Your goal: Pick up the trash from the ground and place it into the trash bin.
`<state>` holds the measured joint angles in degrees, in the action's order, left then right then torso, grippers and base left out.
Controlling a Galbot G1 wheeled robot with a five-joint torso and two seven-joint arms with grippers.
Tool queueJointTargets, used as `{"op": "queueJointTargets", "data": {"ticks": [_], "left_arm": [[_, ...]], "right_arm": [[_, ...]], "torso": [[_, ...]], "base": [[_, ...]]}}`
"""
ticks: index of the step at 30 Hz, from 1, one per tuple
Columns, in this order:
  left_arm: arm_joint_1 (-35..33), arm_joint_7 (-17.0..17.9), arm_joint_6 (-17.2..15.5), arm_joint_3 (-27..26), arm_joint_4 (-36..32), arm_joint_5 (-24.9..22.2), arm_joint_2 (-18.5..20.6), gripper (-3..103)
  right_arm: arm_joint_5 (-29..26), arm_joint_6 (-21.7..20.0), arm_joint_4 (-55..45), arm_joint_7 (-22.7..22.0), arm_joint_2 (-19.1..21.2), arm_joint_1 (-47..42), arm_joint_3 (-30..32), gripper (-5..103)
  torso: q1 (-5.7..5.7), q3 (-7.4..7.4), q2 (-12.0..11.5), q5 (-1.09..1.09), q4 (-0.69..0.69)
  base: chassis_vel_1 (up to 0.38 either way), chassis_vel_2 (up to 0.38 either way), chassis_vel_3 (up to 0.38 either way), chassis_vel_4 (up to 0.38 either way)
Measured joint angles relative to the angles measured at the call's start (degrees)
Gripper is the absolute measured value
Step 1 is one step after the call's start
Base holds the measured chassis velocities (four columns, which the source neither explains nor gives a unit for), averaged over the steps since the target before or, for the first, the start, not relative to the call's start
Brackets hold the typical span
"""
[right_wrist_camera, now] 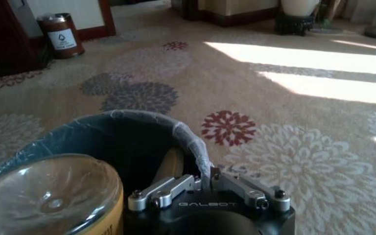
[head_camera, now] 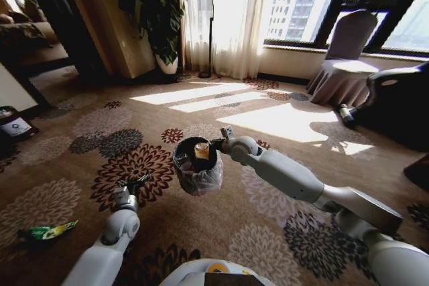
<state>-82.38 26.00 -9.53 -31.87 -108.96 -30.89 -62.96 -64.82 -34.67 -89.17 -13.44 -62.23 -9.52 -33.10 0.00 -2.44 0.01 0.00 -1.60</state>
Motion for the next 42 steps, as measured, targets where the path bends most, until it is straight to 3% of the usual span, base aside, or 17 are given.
{"op": "queueJointTargets", "data": {"ticks": [19,21,24,28,30,34,36,39,42], "left_arm": [[-2.39,0.27,1.97,0.36,0.19,2.51,-3.46,100],[-2.66,0.27,2.43,0.52,0.83,2.5,-3.56,100],[-2.03,0.22,2.5,1.21,3.04,1.05,-3.18,100],[0.31,-1.88,1.49,2.5,8.97,-1.78,-1.46,100],[1.94,-3.32,1.11,3.55,11.86,-3.59,-0.19,100],[5.77,-4.41,0.02,5.55,16.67,-6.62,0.83,100],[6.43,-4.55,-0.27,5.94,17.48,-7.2,0.99,100],[9.83,-4.69,-4.01,7.66,20.97,-11.75,1.45,100],[12.15,-4.6,-4.41,8.01,24.68,-10.87,1.1,100]], "right_arm": [[0.36,1.21,1.3,-0.56,0.2,-0.35,0.6,2],[0.25,1.56,1.41,-1.54,0.03,-0.63,0.76,2],[0.16,1.64,1.48,-2.01,-0.02,-0.81,1.02,2],[-0.02,1.74,0.97,-2.59,0.19,-0.99,1.41,2],[-0.11,1.82,0.59,-2.85,0.93,-1.15,1.89,2],[-0.1,1.87,0.01,-2.96,1.86,-1.6,2.27,2],[-0.13,1.87,-0.16,-3.02,1.99,-1.69,2.27,2],[-0.5,1.86,-1.06,-3.19,2.56,-2.04,2.27,2],[-0.64,1.9,-1.53,-3.35,2.87,-2.16,2.27,2]], "torso": [[0.0,0.0,-0.01,-0.02,-0.02],[0.0,0.0,-0.01,0.0,-0.09],[0.0,0.0,-0.01,-0.05,-0.12],[-0.01,0.0,-0.01,0.0,-0.07],[0.0,0.0,0.0,0.06,0.06],[0.0,0.0,0.0,-0.03,0.11],[0.0,0.0,0.0,-0.02,0.09],[0.0,-0.01,-0.01,-0.02,-0.03],[0.0,0.0,-0.01,0.0,-0.05]], "base": [[0.417,0.426,-0.165,-0.168],[0.428,0.437,-0.133,-0.18],[0.321,0.288,-0.042,-0.072],[0.118,0.138,0.007,0.016],[-0.049,-0.069,0.016,0.053],[-0.072,-0.087,0.006,0.034],[-0.062,-0.065,0.0,0.021],[0.0,0.0,0.0,0.0],[0.0,0.0,0.0,0.0]]}}
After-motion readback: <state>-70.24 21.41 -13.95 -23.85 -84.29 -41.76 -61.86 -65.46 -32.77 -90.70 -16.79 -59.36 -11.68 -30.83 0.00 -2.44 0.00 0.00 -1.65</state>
